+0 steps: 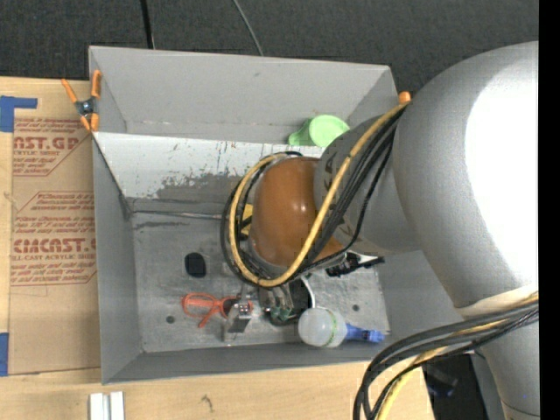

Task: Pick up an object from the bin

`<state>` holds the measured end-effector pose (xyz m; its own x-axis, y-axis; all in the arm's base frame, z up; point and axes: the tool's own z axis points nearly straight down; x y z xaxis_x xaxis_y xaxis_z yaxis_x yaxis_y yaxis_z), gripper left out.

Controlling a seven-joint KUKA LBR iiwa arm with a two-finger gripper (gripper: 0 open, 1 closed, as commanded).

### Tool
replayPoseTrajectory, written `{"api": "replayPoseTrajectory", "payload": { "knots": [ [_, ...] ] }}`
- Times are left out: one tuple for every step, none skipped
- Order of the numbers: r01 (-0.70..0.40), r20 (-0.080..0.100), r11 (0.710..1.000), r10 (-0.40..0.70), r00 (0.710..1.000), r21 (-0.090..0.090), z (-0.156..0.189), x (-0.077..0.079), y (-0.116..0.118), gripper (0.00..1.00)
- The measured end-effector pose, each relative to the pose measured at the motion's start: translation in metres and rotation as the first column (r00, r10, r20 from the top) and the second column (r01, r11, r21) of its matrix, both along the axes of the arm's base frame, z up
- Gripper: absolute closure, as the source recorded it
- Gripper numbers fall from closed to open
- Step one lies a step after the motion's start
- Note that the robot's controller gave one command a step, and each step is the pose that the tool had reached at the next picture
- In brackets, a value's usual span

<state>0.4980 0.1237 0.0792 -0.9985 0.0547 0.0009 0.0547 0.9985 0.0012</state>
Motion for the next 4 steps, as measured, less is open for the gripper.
{"api": "replayPoseTrajectory", "payload": {
  "knots": [
    [0.000, -0.003, 1.000, 0.000, 1.000, -0.001, 0.002, 0.000, 0.000, 1.00],
    [0.000, -0.003, 1.000, 0.000, 1.000, -0.001, 0.002, 0.000, 0.000, 1.00],
    [0.005, -0.002, 1.000, -0.005, 1.000, 0.000, 0.027, 0.006, -0.001, 1.00],
    [0.002, 0.001, 1.000, -0.002, 1.000, 0.000, 0.051, 0.000, -0.002, 0.00]
  ]
}}
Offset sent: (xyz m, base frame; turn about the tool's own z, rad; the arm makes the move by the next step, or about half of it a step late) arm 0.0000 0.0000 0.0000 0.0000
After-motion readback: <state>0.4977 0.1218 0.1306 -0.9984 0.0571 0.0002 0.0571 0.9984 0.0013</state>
